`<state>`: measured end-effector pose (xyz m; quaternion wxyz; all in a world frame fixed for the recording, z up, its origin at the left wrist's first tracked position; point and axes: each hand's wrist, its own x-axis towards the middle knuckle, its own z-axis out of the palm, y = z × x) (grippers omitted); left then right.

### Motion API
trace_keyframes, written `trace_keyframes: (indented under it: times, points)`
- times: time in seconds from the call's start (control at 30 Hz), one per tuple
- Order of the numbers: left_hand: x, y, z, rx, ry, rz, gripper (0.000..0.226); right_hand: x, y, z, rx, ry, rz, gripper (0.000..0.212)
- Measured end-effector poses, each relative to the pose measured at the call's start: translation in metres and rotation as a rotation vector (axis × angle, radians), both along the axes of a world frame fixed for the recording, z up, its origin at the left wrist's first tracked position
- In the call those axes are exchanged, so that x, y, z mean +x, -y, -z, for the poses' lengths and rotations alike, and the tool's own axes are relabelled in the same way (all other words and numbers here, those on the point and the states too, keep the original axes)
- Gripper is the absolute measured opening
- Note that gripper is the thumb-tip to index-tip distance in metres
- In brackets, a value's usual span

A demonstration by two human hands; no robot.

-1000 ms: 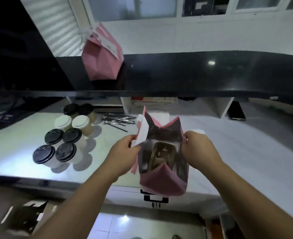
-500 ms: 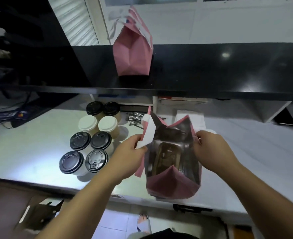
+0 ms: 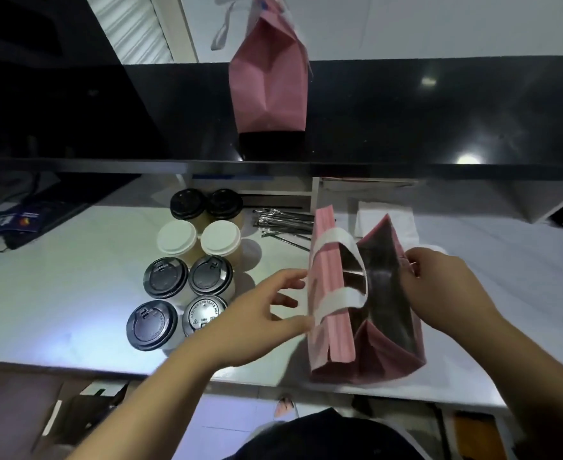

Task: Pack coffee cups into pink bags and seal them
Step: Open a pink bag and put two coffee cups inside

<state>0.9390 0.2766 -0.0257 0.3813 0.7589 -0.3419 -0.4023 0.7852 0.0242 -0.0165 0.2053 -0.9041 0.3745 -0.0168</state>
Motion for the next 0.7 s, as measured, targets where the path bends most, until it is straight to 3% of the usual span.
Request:
trace_keyframes:
  times: [0.07, 0.13, 0.2, 0.37, 0.5, 0.6, 0.7]
  points:
    - [0.009, -0.015, 0.013, 0.079, 0.183, -0.088, 0.058, -0.002, 0.004, -0.001, 0.010, 0.017, -0.014, 0.030]
    - [0.021, -0.035, 0.031, 0.309, 0.531, -0.194, 0.061, -0.004, 0.005, -0.002, 0.017, 0.028, -0.033, 0.030]
    - [0.028, -0.053, 0.047, 0.536, 0.711, -0.293, 0.067, -0.006, 0.004, -0.003, 0.056, 0.029, -0.051, 0.027]
    - [0.030, -0.066, 0.074, 0.699, 0.768, -0.329, 0.062, -0.004, 0.006, -0.006, 0.129, 0.036, -0.080, 0.019]
    - [0.022, -0.062, 0.057, 0.701, 0.680, -0.355, 0.063, -0.006, 0.006, -0.004, 0.146, 0.050, -0.087, 0.020]
    - [0.004, -0.063, 0.020, 0.644, 0.608, -0.435, 0.074, -0.007, 0.006, -0.002, 0.154, 0.053, -0.096, 0.018]
    - [-0.012, -0.061, -0.036, 0.487, 0.702, -0.495, 0.080, -0.009, 0.006, -0.002, 0.174, 0.060, -0.096, 0.020]
